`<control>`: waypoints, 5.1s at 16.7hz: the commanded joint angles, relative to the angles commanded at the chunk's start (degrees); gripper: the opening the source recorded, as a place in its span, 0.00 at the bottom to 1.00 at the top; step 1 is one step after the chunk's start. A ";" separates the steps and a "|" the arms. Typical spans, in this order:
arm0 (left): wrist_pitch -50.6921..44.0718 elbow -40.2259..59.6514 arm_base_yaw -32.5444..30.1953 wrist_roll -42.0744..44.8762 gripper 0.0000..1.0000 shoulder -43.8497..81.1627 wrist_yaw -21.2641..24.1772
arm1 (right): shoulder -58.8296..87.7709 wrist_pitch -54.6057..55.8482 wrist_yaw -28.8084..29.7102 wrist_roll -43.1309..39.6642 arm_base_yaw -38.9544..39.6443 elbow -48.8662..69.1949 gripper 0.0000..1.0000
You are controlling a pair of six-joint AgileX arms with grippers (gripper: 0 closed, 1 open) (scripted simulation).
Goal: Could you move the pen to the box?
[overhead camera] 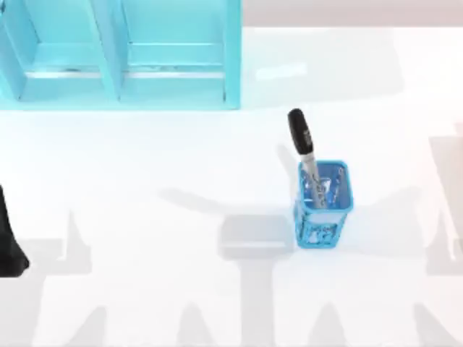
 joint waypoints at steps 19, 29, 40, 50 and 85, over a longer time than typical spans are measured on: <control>0.00 0.00 0.00 0.00 1.00 0.00 0.00 | 66.04 5.26 -26.12 -8.06 12.28 28.74 1.00; 0.00 0.00 0.00 0.00 1.00 0.00 0.00 | 79.09 5.83 -31.75 -10.00 15.19 34.31 1.00; 0.00 0.00 0.00 0.00 1.00 0.00 0.00 | 100.23 21.82 -25.26 -4.32 23.06 41.77 1.00; 0.00 0.00 0.00 0.00 1.00 0.00 0.00 | 103.53 24.79 -23.86 -3.15 24.71 42.94 0.70; 0.00 0.00 0.00 0.00 1.00 0.00 0.00 | 83.57 -27.44 -44.84 -25.48 -2.16 61.84 0.00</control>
